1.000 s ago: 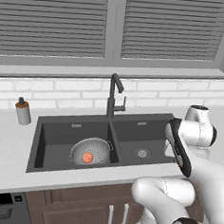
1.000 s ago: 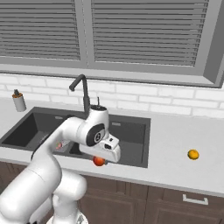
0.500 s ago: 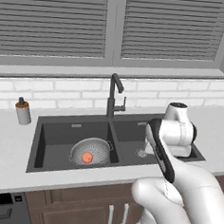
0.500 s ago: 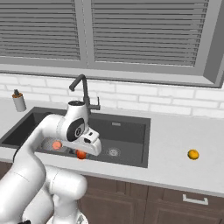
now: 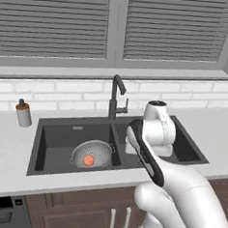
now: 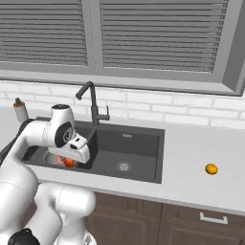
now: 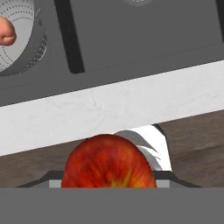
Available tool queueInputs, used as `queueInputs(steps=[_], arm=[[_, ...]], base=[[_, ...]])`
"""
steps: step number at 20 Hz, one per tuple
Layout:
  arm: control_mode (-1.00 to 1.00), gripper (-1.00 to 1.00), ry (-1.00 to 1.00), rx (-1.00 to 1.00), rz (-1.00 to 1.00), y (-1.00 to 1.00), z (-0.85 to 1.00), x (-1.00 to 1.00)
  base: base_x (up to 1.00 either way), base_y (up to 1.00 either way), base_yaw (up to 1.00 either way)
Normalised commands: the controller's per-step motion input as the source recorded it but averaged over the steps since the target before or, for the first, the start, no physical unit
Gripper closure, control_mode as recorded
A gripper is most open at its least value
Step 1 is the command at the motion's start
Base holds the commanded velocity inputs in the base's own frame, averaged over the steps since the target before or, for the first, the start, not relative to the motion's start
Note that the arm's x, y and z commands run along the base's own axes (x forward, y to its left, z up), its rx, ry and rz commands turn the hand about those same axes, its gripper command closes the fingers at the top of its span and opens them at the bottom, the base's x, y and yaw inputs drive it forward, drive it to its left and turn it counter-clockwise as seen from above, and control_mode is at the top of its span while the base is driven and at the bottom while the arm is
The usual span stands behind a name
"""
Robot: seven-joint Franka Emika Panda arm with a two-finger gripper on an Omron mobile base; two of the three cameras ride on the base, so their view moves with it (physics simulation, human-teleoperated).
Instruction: Put the colander in the sink, put the tangerine, peach, apple in the colander, and turn on the sink faucet and pour water over the colander.
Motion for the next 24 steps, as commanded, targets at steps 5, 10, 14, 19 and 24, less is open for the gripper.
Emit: queueInputs(steps=[5, 10, 14, 19, 24], arm=[[-1.00, 1.00, 0.02, 0.00, 0.00, 0.88, 0.07, 0.18], [-1.00, 1.00, 0.03, 0.00, 0.00, 0.87, 0.00, 0.20], [-1.00, 1.00, 0.04, 0.00, 0.00, 0.84, 0.00, 0.25], [-1.00, 1.00, 0.01, 0.00, 0.00, 0.73, 0.00, 0.28], [-1.00, 1.00, 0.00, 0.00, 0.00, 0.56, 0.00, 0.30]], base=[[0.00, 0.00, 0.00], [0.00, 0.00, 0.00], [0.00, 0.00, 0.00], [0.00, 0.00, 0.00], [0.00, 0.00, 0.00]])
